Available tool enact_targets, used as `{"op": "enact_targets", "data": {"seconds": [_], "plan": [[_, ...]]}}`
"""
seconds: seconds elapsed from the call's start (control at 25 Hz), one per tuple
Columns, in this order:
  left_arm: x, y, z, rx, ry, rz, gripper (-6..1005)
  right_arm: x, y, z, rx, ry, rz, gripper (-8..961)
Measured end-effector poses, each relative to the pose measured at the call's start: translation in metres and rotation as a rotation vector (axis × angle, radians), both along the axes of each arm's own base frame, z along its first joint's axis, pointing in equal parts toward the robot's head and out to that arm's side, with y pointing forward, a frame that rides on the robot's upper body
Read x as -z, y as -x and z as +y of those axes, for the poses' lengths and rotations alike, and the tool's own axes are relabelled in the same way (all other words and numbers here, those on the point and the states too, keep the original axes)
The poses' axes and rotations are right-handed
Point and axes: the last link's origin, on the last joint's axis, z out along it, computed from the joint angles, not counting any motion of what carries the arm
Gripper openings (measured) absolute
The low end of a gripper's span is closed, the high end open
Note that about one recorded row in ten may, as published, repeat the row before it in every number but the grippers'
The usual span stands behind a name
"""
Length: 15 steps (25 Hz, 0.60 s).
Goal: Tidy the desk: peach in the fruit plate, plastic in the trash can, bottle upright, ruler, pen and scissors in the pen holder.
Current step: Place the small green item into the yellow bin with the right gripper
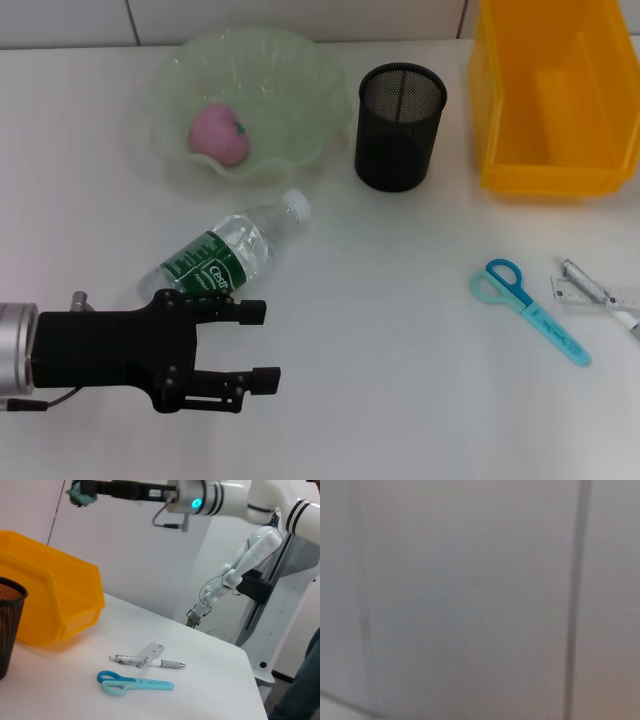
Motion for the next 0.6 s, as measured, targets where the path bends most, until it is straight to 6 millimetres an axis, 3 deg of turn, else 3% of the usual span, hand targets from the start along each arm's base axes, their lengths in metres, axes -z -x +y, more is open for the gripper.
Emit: {"op": "enact_targets", "data": {"seconds": [0.08, 0.24, 0.44, 0.6], "plan": [[0.0, -0.001, 0.0, 0.002, 0.0, 0.0, 809, 0.011, -0.017, 0.011, 0.055, -0.052, 0.025, 117], [0.0, -0.001, 0.001, 0.004, 0.001, -0.001, 809, 0.03, -0.022, 0.019, 0.065, -0.017, 0.036, 135], [0.0, -0.002, 0.001, 0.002, 0.003, -0.002, 808, 0.035, -0.024, 0.021, 0.079, -0.011, 0.04, 158], [0.0, -0.001, 0.001, 0.002, 0.003, -0.002, 808, 0.035, -0.025, 0.02, 0.078, -0.008, 0.04, 414]]}}
